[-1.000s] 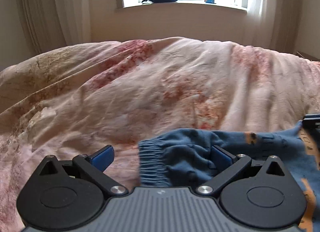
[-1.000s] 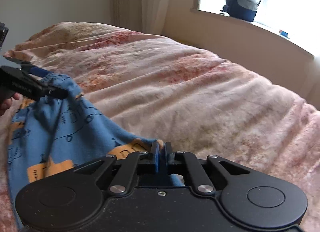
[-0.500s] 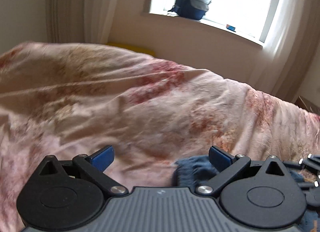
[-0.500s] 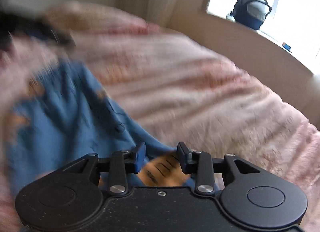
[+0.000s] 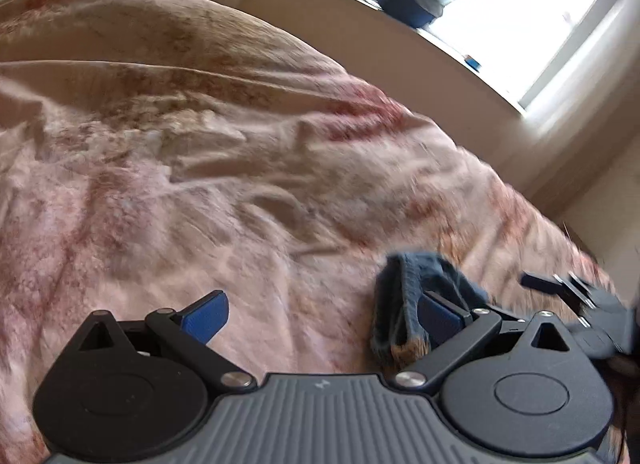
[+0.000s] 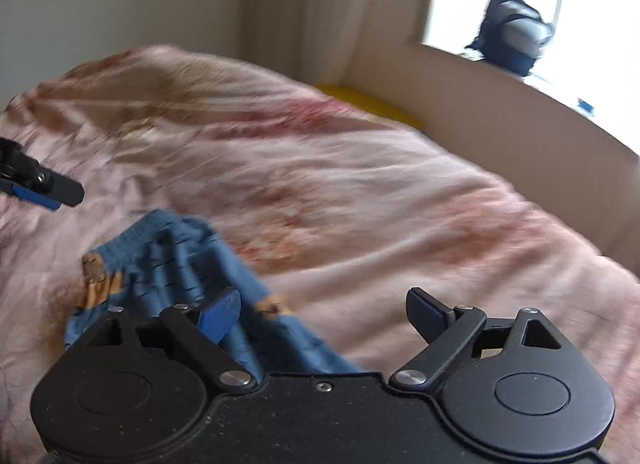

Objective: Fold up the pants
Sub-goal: 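Grasp the pants waistband with the left tool while the right tool holds the leg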

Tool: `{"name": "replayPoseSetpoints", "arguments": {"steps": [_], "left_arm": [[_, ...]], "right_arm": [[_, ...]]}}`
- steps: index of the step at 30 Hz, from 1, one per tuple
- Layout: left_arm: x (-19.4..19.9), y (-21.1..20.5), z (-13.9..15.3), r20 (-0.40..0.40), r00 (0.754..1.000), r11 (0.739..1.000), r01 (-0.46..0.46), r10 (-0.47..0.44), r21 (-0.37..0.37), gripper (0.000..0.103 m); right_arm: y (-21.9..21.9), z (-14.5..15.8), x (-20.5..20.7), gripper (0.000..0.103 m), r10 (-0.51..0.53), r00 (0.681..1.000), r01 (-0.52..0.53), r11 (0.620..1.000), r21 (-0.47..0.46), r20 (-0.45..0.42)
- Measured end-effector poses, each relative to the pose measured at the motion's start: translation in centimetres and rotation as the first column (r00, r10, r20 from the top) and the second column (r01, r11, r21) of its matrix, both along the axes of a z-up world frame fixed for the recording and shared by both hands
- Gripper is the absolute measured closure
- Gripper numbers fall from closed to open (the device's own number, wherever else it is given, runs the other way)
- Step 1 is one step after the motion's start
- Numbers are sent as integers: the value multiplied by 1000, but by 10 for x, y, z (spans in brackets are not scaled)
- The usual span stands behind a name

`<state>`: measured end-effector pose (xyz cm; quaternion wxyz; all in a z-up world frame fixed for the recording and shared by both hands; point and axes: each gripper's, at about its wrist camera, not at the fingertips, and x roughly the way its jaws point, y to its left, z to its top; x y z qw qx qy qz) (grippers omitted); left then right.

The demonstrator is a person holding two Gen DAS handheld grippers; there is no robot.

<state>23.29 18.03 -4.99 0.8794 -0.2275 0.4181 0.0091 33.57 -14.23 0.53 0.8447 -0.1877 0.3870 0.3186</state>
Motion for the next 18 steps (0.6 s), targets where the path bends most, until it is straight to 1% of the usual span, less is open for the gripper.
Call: {"name": "replayPoseSetpoints", "arguments": {"steps": [2, 3, 5, 6, 8, 10, 13, 15, 18], "left_arm": [[5, -9, -6, -21, 997, 998, 70, -70, 3, 0], [8, -13, -10, -34, 995, 996, 92, -92, -4, 0], [17, -22, -23, -78, 989, 992, 126, -127, -7, 0], [20, -25, -28, -96, 987, 991, 134, -132, 13, 0], [24, -34, -34, -112, 984, 985, 149, -139, 82, 0], [27, -42, -36, -112, 982, 976, 165, -150, 144, 0], [31, -52, -39, -118, 980, 960, 183, -160, 212, 0], [30, -53, -39, -118, 980, 956, 186, -163, 225, 0], [29, -48, -37, -118, 982, 964, 169, -147, 206, 0]], "right_arm": [[4, -14, 5, 12, -21, 1000, 21, 999, -49, -3], [3, -19, 8, 12, -32, 999, 32, 998, -55, -7], [-4, -24, 14, 5, -53, 998, 53, 998, -29, -14], [-8, -24, 14, 4, -67, 998, 67, 998, -20, -7], [-17, -20, 13, 4, -83, 996, 83, 996, -12, 17], [-25, -12, 9, 4, -98, 994, 99, 995, -15, 44], [-36, 0, -4, 4, -110, 990, 113, 993, -33, 90], [-43, 9, -19, 4, -103, 989, 107, 994, -29, 106], [-57, 15, -43, 1, -96, 992, 96, 995, 7, 86]]}}
